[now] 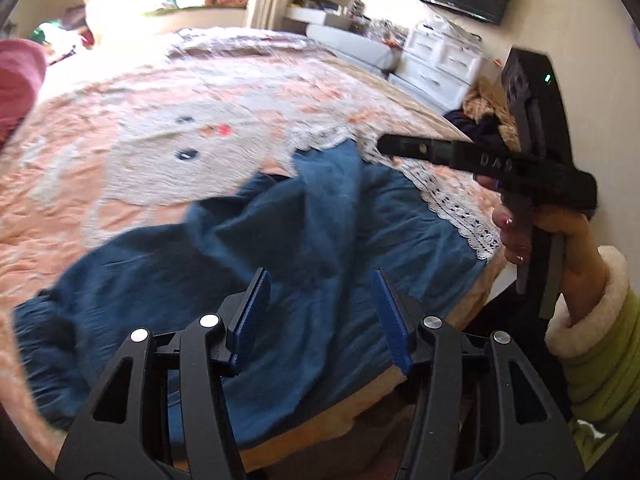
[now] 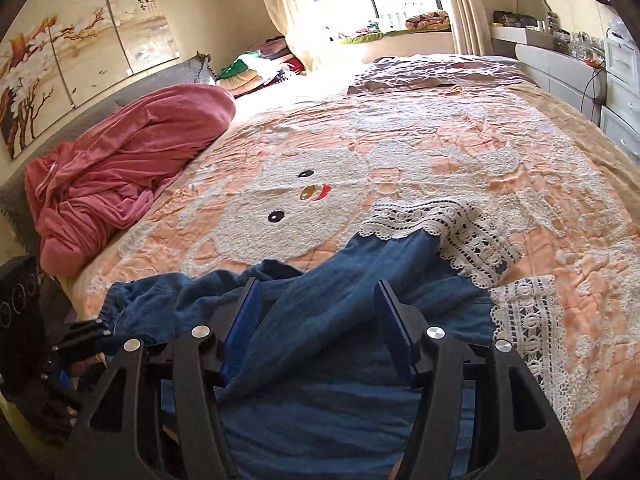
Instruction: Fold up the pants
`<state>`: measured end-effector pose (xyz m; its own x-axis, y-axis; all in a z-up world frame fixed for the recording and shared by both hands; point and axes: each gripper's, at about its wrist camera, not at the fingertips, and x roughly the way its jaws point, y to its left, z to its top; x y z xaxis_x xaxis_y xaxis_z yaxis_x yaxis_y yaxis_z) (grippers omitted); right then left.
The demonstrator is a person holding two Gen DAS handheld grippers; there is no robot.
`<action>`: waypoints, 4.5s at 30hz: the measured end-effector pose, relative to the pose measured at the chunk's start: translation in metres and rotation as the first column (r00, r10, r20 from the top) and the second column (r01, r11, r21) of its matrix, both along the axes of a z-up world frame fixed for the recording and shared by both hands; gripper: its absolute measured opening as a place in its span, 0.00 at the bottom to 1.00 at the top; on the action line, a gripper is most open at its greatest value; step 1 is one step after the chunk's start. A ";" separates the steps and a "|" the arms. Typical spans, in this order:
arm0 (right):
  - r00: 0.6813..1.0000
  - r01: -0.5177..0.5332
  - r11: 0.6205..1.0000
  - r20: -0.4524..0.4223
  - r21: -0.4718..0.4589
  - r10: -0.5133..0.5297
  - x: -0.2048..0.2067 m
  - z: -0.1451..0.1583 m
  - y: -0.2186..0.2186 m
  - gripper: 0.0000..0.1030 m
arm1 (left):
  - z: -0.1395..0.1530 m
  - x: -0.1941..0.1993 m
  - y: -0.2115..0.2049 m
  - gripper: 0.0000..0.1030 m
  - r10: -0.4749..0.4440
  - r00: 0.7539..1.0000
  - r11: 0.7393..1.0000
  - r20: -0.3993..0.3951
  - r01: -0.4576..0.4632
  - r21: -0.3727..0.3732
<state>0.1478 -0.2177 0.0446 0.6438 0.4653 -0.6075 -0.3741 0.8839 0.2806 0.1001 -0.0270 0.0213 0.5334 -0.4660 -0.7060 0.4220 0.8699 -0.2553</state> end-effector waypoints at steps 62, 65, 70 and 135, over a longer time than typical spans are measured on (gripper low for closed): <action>0.977 0.206 0.921 -0.015 0.331 -0.213 -0.001 0.039 -0.120 0.10 | 0.000 0.003 -0.019 0.00 -0.142 0.969 0.990 0.203 0.138 0.035; 0.964 0.267 0.916 -0.067 0.301 -0.259 -0.035 0.019 -0.137 0.08 | -0.006 -0.008 -0.025 0.00 -0.192 0.961 0.981 0.201 0.184 0.057; 0.934 0.348 0.902 -0.177 0.255 -0.310 -0.068 -0.017 -0.149 0.08 | -0.022 -0.022 -0.040 0.00 -0.271 0.950 0.961 0.154 0.258 0.096; 0.999 0.023 0.994 -0.046 -0.105 -0.028 0.025 0.029 -0.046 0.56 | 0.013 0.059 -0.011 0.38 -0.097 0.991 0.980 0.087 0.080 0.182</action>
